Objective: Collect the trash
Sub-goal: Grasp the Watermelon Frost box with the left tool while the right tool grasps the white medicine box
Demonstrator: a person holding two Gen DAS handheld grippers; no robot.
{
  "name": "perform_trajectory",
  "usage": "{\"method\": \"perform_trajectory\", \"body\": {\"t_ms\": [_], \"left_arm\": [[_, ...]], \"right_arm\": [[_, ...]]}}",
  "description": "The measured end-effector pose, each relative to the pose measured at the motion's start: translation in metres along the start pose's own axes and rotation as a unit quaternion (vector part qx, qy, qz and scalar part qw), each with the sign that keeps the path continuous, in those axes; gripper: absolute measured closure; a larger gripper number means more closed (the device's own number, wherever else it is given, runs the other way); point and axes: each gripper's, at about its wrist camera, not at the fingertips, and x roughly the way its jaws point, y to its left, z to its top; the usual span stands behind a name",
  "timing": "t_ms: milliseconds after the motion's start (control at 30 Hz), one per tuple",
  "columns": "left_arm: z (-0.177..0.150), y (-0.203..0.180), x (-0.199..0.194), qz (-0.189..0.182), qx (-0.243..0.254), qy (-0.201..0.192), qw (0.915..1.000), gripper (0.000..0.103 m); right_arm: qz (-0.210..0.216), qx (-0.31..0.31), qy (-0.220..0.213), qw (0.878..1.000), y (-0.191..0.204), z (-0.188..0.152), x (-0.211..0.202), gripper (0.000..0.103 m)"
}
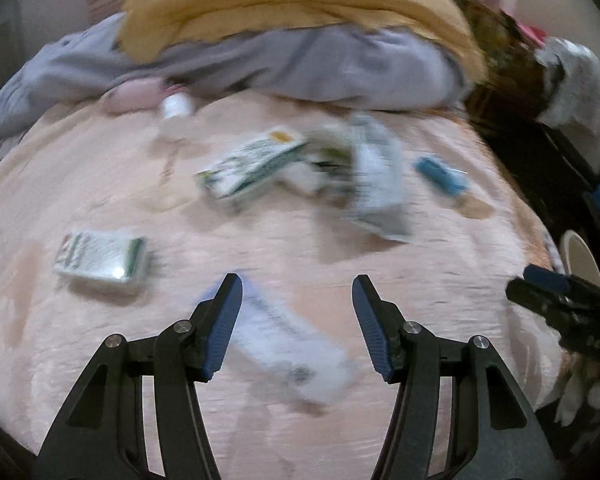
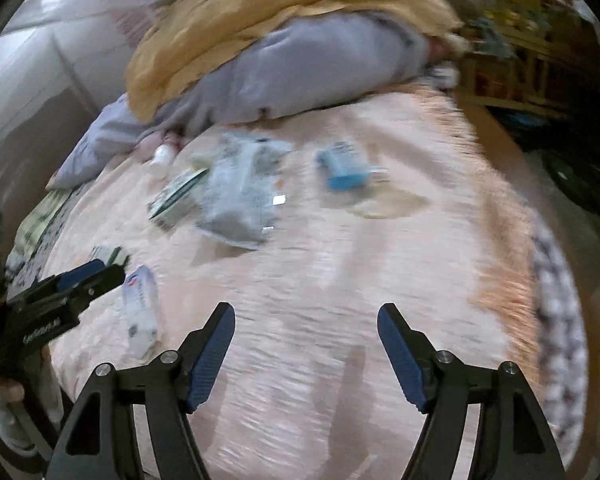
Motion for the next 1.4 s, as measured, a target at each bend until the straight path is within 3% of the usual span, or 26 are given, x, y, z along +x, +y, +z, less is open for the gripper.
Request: {"method": "perform_trajectory", "body": {"t_ms": [167,333,467,567,600,633,700,833,1000,1100,1200,1300,1400], "left_arm": [[-0.003,0.063,-0.001,0.034,-0.053,0.008,0.998,0.047],[-0.007,0.123,0.0,0.072,-0.106,0.026,0.9915,0.047],[-0.011,0.168,0.008,0.11,-0.144,0.045,0.9823,0.047],[-0.014,0.2,0.019,0.136,-0.176,0.059,0.9731,0.047],[-0.014,0.21,0.024,0.139,-0.187,0.061,0.9705,0.047],[-0.014,0.217,0.029,0.138,-0.198,0.063,0.9684,0.047],[-0.01,0.23,0.041,0.118,-0.22,0.062,0.9663,0.047],[0.006,0.239,0.06,0.047,-0.26,0.028,0.9641,0.047],[0.031,0.229,0.08,-0.036,-0.287,0.013,0.9571,0.045],[0.042,0.211,0.08,-0.051,-0.268,0.0,0.962,0.04],[0.051,0.188,0.082,-0.041,-0.234,0.0,0.9714,0.037],[0.056,0.167,0.093,-0.001,-0.174,0.02,0.9845,0.037],[0.052,0.151,0.101,0.038,-0.139,0.036,0.9889,0.037]], "right_arm": [[0.059,-0.053,0.031,0.996,0.053,0.001,0.029,0.029],[0.104,-0.137,0.057,0.984,0.121,-0.002,0.06,0.029],[0.096,-0.194,0.074,0.974,0.162,-0.009,0.088,0.029],[0.092,-0.202,0.082,0.972,0.173,-0.013,0.11,0.029],[0.092,-0.2,0.083,0.972,0.174,-0.013,0.116,0.032],[0.091,-0.198,0.082,0.972,0.173,-0.014,0.12,0.046],[0.086,-0.201,0.084,0.972,0.172,-0.016,0.125,0.055],[0.056,-0.197,0.058,0.977,0.162,-0.011,0.117,0.058],[0.035,-0.174,0.062,0.982,0.142,-0.004,0.111,0.058],[0.042,-0.152,0.068,0.985,0.133,-0.002,0.115,0.058],[0.046,-0.145,0.077,0.985,0.135,-0.003,0.122,0.052],[0.037,-0.161,0.071,0.984,0.141,-0.003,0.124,0.051],[0.032,-0.168,0.064,0.983,0.145,-0.004,0.126,0.054]]}}
